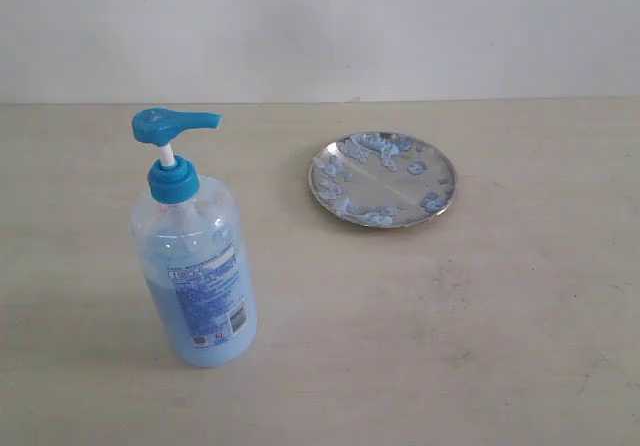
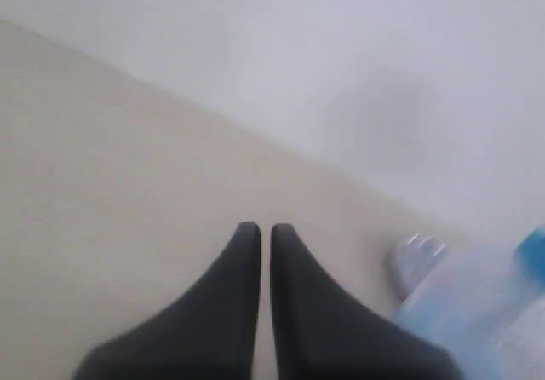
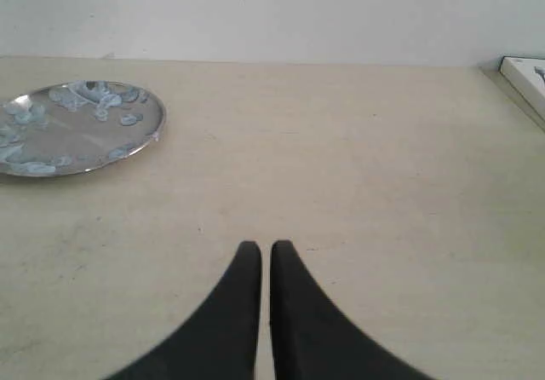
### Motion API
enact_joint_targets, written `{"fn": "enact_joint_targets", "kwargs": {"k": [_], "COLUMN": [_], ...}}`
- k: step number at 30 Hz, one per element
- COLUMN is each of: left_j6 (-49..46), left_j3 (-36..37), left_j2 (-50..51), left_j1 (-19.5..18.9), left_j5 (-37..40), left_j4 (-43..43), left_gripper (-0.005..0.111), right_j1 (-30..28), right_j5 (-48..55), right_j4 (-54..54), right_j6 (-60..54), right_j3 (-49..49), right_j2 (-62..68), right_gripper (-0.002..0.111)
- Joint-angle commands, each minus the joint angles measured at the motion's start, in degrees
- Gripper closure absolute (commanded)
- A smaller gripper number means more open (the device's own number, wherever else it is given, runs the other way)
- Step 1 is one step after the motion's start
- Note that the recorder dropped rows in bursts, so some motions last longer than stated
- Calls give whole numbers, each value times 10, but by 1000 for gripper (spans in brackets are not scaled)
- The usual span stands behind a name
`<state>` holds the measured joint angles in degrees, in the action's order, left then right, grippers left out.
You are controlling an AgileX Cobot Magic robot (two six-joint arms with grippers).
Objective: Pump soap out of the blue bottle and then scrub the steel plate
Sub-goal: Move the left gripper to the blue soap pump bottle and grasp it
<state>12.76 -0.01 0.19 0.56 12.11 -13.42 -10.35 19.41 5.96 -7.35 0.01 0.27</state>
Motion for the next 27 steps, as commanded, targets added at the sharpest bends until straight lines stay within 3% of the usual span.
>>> {"fn": "enact_joint_targets", "kwargs": {"k": [1,4,5,7,8,9,15,18,23,27], "left_j6": [20,17,-1,-26,7,27,95,92,75,58], "left_j3": [0,-14,-43,-142,-181,-184,-96,-49,-7,-4], "left_j2": [-2,-2,16,148,280,397,636,698,731,731], "left_j1": [0,0,0,9,20,29,89,112,115,115], "left_j5": [-121,-310,-314,-187,-155,-219,-566,-667,-721,-721], "left_j4": [-202,-190,-167,41,143,158,158,207,411,432], "left_gripper": [103,103,103,103,103,103,103,103,103,98], "right_j1": [-4,-4,-4,-4,-4,-4,-4,-4,-4,-4], "right_j5": [-5,-5,-5,-5,-5,-6,-7,-7,-7,-7], "right_j4": [-3,-3,-3,-3,-3,-3,-3,-3,-3,-3], "right_j6": [-3,-3,-3,-3,-3,-3,-3,-3,-3,-3], "right_j3": [0,0,0,0,0,0,0,0,0,0], "right_j2": [-3,-3,-3,-3,-3,-3,-3,-3,-3,-3], "right_gripper": [107,107,107,107,107,107,107,107,107,107]}}
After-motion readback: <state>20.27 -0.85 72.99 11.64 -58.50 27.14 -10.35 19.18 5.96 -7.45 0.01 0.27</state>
